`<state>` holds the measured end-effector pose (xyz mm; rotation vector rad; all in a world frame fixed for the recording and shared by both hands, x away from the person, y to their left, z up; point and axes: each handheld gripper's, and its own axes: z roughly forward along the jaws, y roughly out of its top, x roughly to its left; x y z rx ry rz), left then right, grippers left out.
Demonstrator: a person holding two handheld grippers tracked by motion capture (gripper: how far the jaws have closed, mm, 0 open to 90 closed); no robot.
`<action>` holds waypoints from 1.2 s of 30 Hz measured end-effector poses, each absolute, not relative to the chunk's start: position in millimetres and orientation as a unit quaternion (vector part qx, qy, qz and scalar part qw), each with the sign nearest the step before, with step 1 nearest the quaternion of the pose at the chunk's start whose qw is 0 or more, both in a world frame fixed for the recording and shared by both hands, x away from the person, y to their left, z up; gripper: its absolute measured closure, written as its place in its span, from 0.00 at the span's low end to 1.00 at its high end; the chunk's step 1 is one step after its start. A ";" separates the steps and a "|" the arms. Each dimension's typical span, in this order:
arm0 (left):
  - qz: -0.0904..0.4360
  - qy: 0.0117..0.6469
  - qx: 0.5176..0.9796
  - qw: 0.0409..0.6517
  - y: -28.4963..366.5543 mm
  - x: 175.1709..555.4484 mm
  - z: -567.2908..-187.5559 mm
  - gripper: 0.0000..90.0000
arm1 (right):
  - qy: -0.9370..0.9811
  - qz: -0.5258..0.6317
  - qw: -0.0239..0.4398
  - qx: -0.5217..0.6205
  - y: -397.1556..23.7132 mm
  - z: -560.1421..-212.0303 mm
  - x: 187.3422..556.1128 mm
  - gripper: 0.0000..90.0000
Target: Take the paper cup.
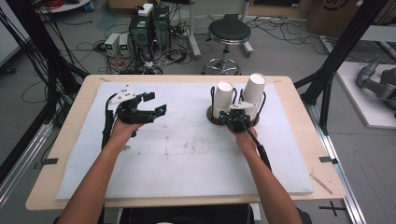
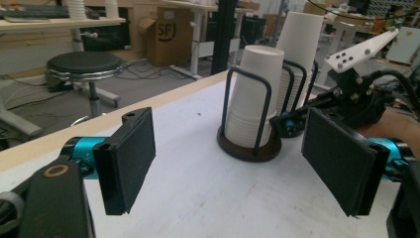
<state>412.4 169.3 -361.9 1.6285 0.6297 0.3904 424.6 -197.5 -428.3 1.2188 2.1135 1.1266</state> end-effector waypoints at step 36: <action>0.078 0.235 0.751 0.612 19.8 512.2 -348.4 0.22 | 0.766 0.415 0.213 0.442 -200.5 -429.3 426.2 1.00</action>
